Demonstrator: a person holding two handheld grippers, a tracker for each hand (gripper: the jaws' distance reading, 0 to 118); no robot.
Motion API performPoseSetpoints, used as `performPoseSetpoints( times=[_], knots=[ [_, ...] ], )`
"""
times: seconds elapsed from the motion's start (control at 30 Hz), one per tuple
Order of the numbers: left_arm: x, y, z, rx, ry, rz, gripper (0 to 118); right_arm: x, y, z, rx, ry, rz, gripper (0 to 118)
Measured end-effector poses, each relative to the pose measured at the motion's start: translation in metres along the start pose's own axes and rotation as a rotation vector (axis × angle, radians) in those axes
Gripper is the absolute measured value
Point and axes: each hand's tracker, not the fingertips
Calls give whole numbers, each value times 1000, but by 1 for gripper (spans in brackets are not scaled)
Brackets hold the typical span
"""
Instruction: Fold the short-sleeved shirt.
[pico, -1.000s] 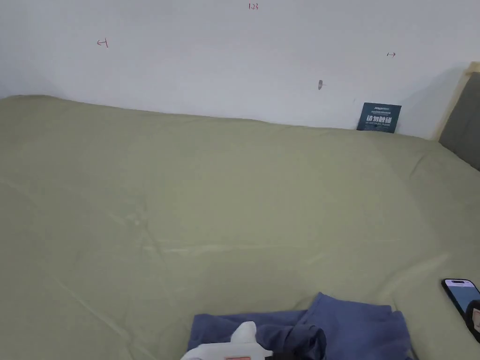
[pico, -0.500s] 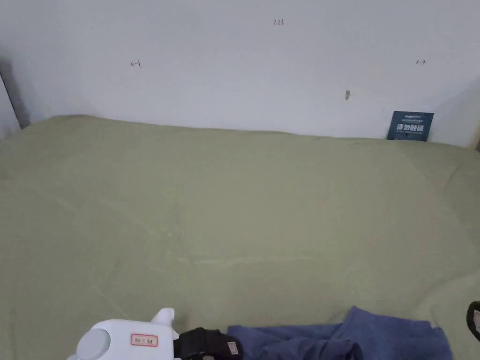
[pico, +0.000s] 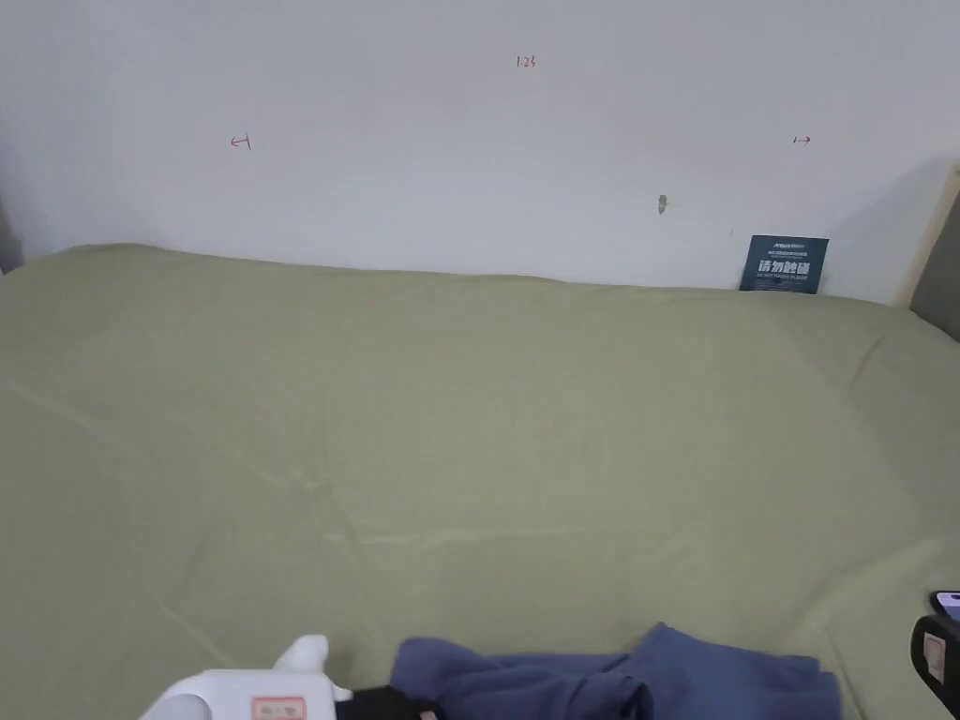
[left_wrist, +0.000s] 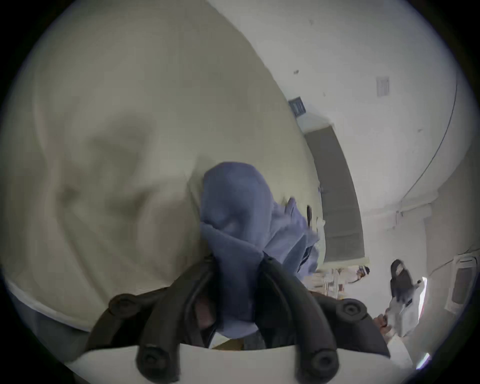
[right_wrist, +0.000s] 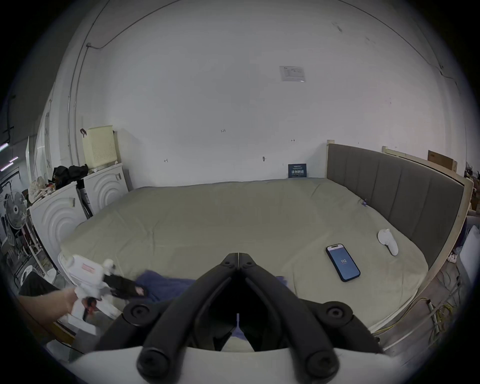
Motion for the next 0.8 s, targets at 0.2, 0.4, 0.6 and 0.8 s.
performPoseSetpoints(
  times=[0.2, 0.4, 0.6, 0.8],
  knots=[
    [22, 26, 105, 165, 188, -68, 23, 5, -3, -11, -8, -1, -3, 0],
    [43, 40, 124, 187, 463, -279, 23, -1, -3, -18, -30, 9, 7, 0],
    [108, 12, 53, 70, 376, -443, 23, -5, -3, -13, -39, 5, 28, 0],
    [137, -26, -33, -124, 259, -486, 23, 3, -8, -7, -67, -17, 18, 0]
  ],
)
